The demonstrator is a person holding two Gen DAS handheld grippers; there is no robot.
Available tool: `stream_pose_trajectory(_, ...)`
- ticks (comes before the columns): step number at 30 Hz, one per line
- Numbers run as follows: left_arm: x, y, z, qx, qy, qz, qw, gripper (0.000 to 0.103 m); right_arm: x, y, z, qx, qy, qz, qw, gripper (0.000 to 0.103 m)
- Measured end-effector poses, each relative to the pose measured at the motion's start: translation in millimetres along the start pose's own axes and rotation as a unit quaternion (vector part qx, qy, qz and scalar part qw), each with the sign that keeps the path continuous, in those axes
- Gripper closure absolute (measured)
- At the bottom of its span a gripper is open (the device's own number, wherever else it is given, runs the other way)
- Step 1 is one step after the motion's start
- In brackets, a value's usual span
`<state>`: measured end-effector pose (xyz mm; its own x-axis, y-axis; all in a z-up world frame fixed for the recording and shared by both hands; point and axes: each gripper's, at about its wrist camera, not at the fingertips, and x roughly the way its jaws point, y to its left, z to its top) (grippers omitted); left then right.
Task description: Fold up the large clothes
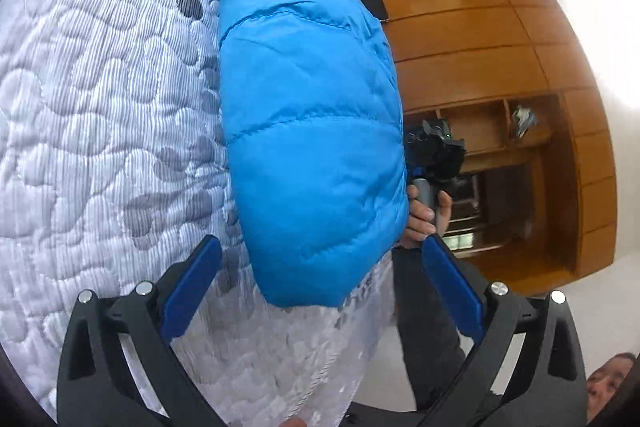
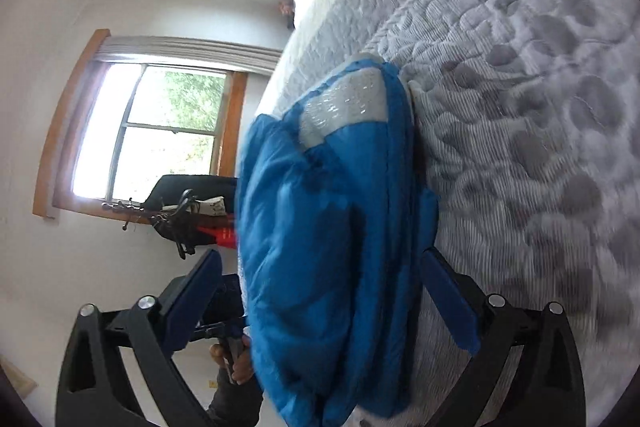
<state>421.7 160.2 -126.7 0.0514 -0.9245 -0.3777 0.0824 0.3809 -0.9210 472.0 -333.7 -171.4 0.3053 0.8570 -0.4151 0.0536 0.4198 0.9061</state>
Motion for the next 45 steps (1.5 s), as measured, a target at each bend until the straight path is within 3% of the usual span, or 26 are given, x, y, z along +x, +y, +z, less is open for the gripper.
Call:
stream_pose_trajectory(10, 28.2, -6.3, 12.6, -0.007, 0.025, -0.001, 0.9997, 0.003, 39.7, -5.2, 24.6, -0.009, 0.028, 0.004, 1.000, 0.003)
stream_pose_trajectory(23, 64.4, -22.6, 5.4, 0.018, 0.042, 0.062, 0.9970, 0.004, 63.9, 10.8, 35.5, -0.035, 0.041, 0.015, 0.998, 0.004)
stream_pose_trajectory(28, 70.2, -31.1, 7.7, 0.019, 0.042, 0.072, 0.9964, 0.005, 64.4, 18.1, 28.5, -0.050, 0.032, 0.015, 0.998, 0.036)
stream_pose_trajectory(31, 72.5, -36.5, 8.8, 0.019, 0.045, 0.074, 0.9961, 0.009, 60.4, 22.6, 24.9, -0.054, 0.022, 0.024, 0.998, 0.045)
stream_pose_trajectory(37, 64.5, -37.6, 10.6, 0.022, 0.051, 0.077, 0.9955, 0.019, 55.3, 36.3, 14.6, -0.060, 0.004, 0.036, 0.998, 0.052)
stream_pose_trajectory(45, 38.1, -50.9, -4.4, 0.038, 0.051, 0.084, 0.9945, 0.021, 68.4, 70.4, -11.1, -0.069, 0.000, 0.045, 0.997, 0.054)
